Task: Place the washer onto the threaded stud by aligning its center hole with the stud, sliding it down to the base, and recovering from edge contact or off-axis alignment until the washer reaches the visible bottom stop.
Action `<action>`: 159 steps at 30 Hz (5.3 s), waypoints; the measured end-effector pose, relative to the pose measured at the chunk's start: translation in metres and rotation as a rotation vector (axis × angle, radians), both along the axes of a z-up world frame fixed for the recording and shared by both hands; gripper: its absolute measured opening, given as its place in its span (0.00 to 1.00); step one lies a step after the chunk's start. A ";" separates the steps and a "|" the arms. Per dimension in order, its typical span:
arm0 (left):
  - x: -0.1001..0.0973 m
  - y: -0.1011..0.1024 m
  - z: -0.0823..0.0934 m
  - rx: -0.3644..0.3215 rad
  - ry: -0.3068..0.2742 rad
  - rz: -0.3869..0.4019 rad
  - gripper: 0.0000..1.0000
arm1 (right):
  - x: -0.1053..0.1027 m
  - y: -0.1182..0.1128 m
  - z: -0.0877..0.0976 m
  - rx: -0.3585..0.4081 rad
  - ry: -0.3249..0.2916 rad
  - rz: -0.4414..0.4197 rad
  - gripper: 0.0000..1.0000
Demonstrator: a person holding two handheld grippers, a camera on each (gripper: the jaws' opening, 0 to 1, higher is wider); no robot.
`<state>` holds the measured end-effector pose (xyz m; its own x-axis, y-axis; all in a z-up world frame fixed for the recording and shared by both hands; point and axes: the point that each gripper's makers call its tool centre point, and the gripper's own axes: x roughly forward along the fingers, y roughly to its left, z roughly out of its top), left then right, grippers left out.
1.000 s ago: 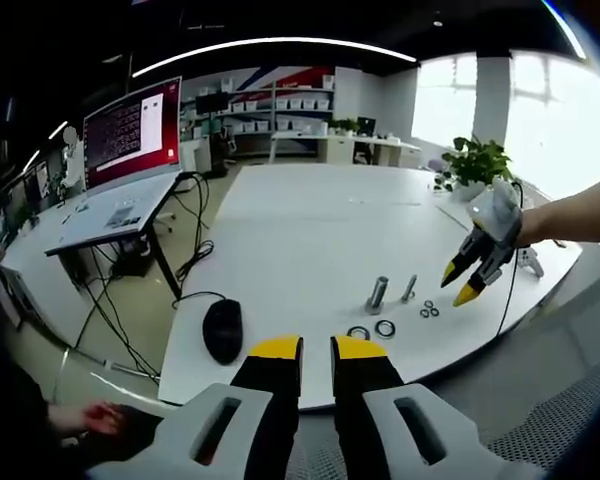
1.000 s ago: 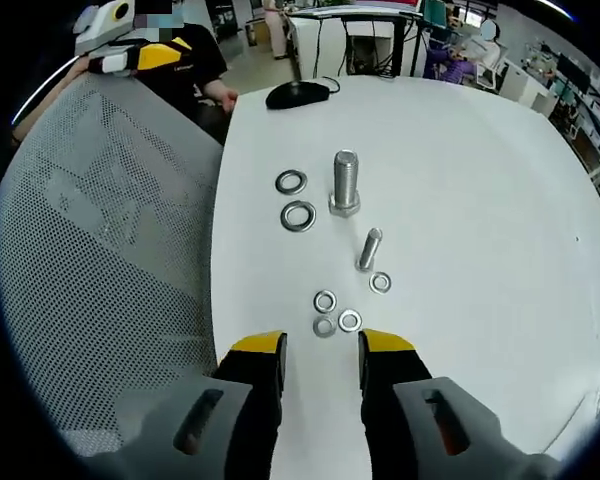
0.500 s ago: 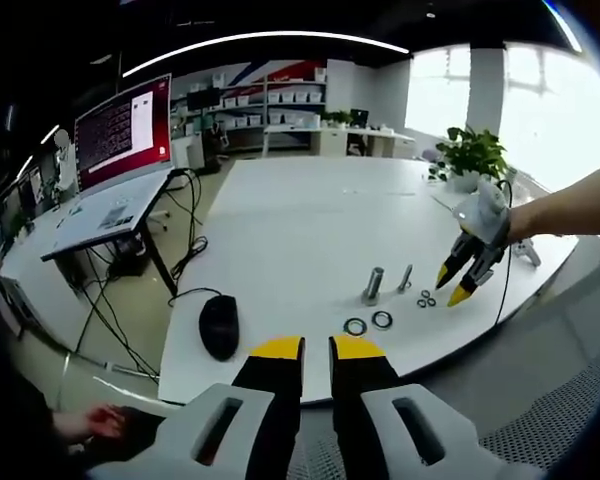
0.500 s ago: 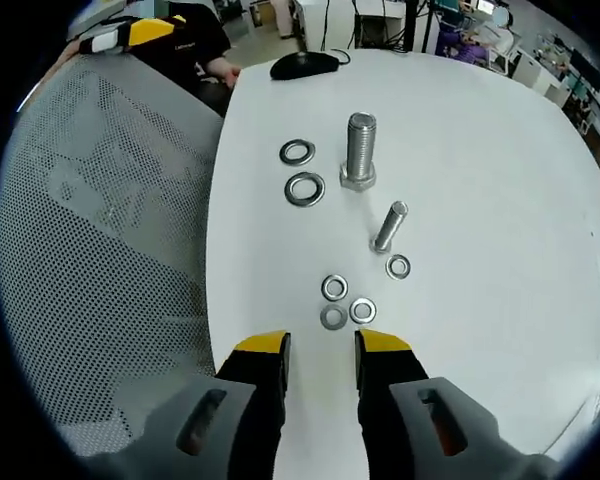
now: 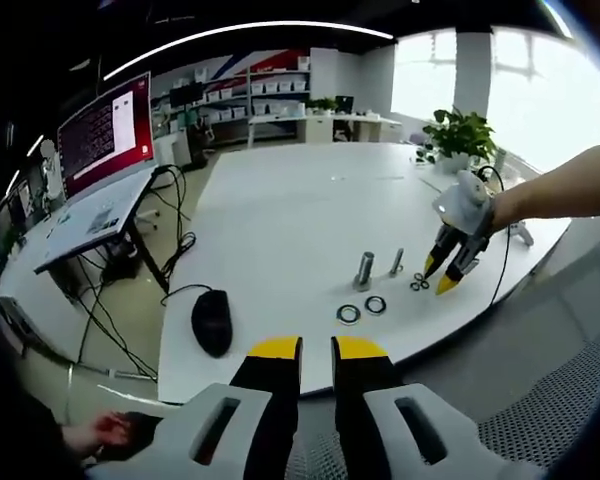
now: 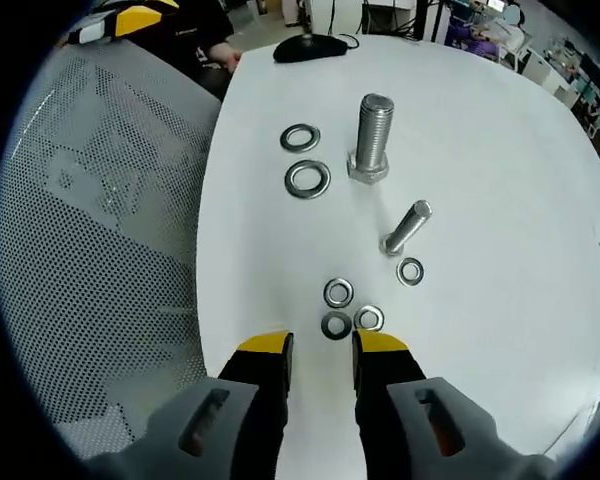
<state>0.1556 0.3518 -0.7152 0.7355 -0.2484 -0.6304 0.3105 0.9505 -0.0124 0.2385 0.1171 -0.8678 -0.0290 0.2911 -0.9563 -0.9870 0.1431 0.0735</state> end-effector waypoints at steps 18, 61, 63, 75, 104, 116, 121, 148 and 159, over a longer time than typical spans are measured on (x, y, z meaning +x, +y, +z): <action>-0.011 -0.024 -0.008 0.171 0.083 -0.232 0.10 | 0.006 0.003 -0.001 -0.095 -0.014 0.053 0.22; -0.030 -0.021 -0.038 0.336 0.242 -0.311 0.08 | 0.010 0.001 -0.001 -0.019 -0.057 0.042 0.20; -0.030 -0.021 -0.038 0.335 0.243 -0.312 0.08 | 0.010 0.001 0.000 -0.019 -0.056 0.040 0.20; -0.030 -0.020 -0.039 0.334 0.245 -0.303 0.09 | 0.010 0.005 -0.001 0.002 -0.079 0.015 0.20; -0.029 -0.020 -0.039 0.330 0.249 -0.286 0.09 | 0.016 0.010 0.022 -0.017 -0.061 0.024 0.13; -0.028 -0.020 -0.040 0.331 0.249 -0.285 0.09 | 0.019 0.015 0.044 -0.023 -0.037 0.072 0.13; -0.028 -0.020 -0.040 0.331 0.250 -0.283 0.09 | 0.022 0.017 0.051 -0.030 -0.040 0.091 0.13; -0.027 -0.018 -0.041 0.332 0.259 -0.273 0.09 | 0.056 0.036 0.072 -0.066 -0.085 0.153 0.13; -0.028 -0.015 -0.042 0.337 0.268 -0.271 0.09 | 0.063 0.043 0.078 -0.058 -0.068 0.147 0.13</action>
<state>0.1276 0.3368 -0.7569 0.4741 -0.1583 -0.8661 0.5741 0.8014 0.1677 0.3020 0.1606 -0.7897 -0.0020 0.2331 -0.9725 -1.0000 -0.0007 0.0019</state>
